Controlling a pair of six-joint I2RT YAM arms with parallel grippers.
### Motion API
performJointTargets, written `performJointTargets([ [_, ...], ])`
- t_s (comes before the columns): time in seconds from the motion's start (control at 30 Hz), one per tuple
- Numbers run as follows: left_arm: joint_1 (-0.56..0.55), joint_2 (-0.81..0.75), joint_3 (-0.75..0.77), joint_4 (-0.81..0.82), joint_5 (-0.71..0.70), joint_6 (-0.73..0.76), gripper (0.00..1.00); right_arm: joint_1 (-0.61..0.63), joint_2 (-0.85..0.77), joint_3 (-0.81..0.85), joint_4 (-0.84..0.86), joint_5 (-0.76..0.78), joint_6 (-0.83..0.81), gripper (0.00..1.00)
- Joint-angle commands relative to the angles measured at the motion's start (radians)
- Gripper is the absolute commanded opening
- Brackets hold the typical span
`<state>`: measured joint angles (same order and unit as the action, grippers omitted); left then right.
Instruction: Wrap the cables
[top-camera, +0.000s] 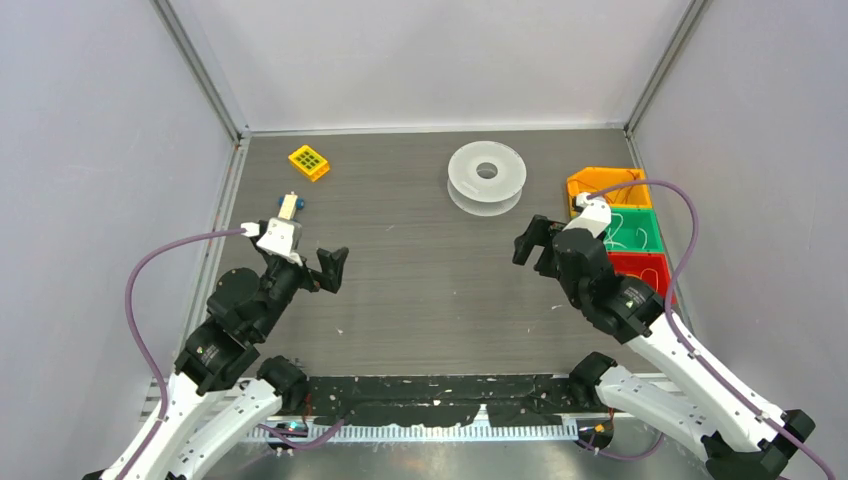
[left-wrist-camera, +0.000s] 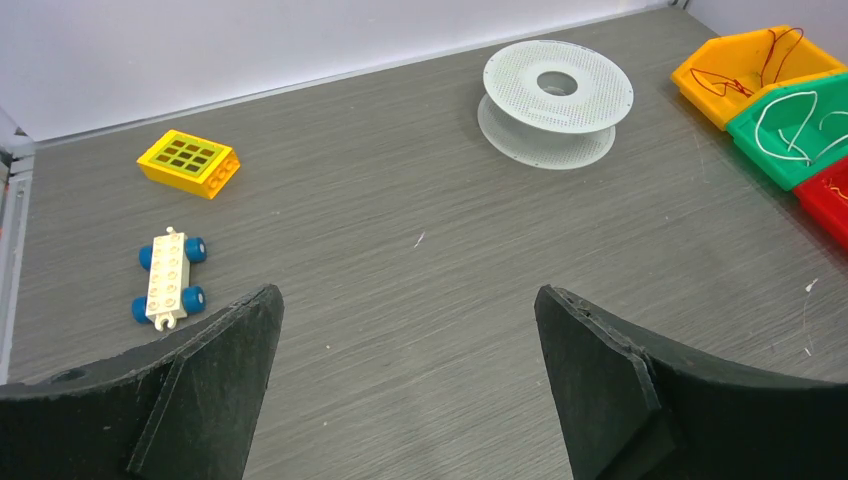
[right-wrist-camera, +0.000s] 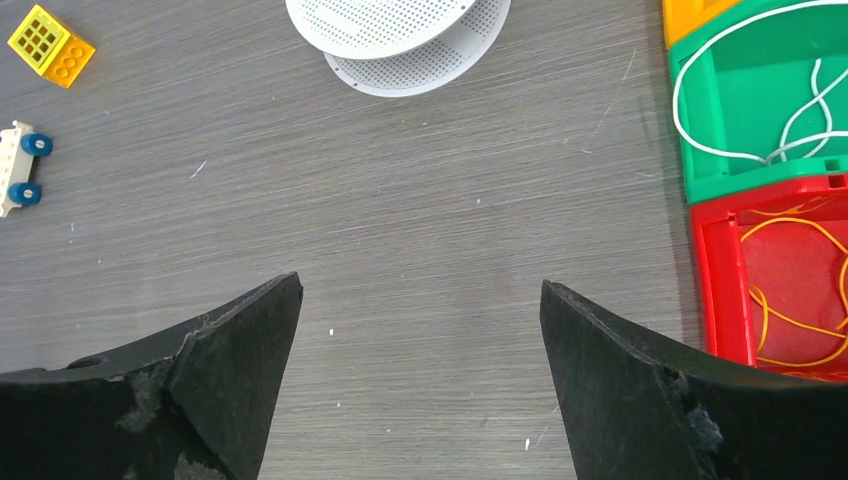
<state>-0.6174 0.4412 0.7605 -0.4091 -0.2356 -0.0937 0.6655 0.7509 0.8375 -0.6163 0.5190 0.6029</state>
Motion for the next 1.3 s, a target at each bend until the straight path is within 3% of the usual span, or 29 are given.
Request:
performJointTargets([
  [0.0, 0.004, -0.006, 0.016, 0.023, -0.004, 0.002, 0.99, -0.003, -0.022, 0.017, 0.016, 0.05, 0.04, 0.95],
  [0.27, 0.005, -0.007, 0.011, 0.021, -0.017, -0.001, 0.99, -0.002, -0.033, -0.011, 0.004, 0.202, 0.057, 0.97],
  [0.37, 0.005, -0.006, 0.012, 0.021, -0.013, -0.002, 0.99, -0.017, 0.012, -0.016, 0.003, 0.265, 0.029, 0.99],
  [0.47, 0.004, -0.003, 0.011, 0.02, -0.013, -0.007, 0.99, -0.082, 0.097, -0.007, -0.035, 0.292, 0.067, 0.96],
  [0.5, 0.005, -0.002, 0.011, 0.017, -0.011, -0.009, 0.99, -0.147, 0.114, -0.001, -0.065, 0.267, 0.104, 0.93],
  [0.67, 0.004, -0.007, 0.012, 0.018, -0.003, -0.012, 0.99, -0.435, 0.18, -0.074, 0.002, 0.045, 0.112, 0.55],
  [0.77, 0.005, -0.011, 0.011, 0.017, -0.004, -0.014, 0.99, -0.595, 0.175, -0.138, 0.056, -0.024, 0.12, 0.51],
  [0.87, 0.004, -0.013, 0.009, 0.019, 0.004, -0.018, 0.99, -0.678, 0.171, -0.173, 0.081, -0.025, 0.147, 0.49],
  [1.27, 0.004, -0.014, 0.007, 0.025, 0.028, -0.023, 0.99, -0.826, 0.28, -0.292, 0.215, -0.233, 0.154, 0.45],
])
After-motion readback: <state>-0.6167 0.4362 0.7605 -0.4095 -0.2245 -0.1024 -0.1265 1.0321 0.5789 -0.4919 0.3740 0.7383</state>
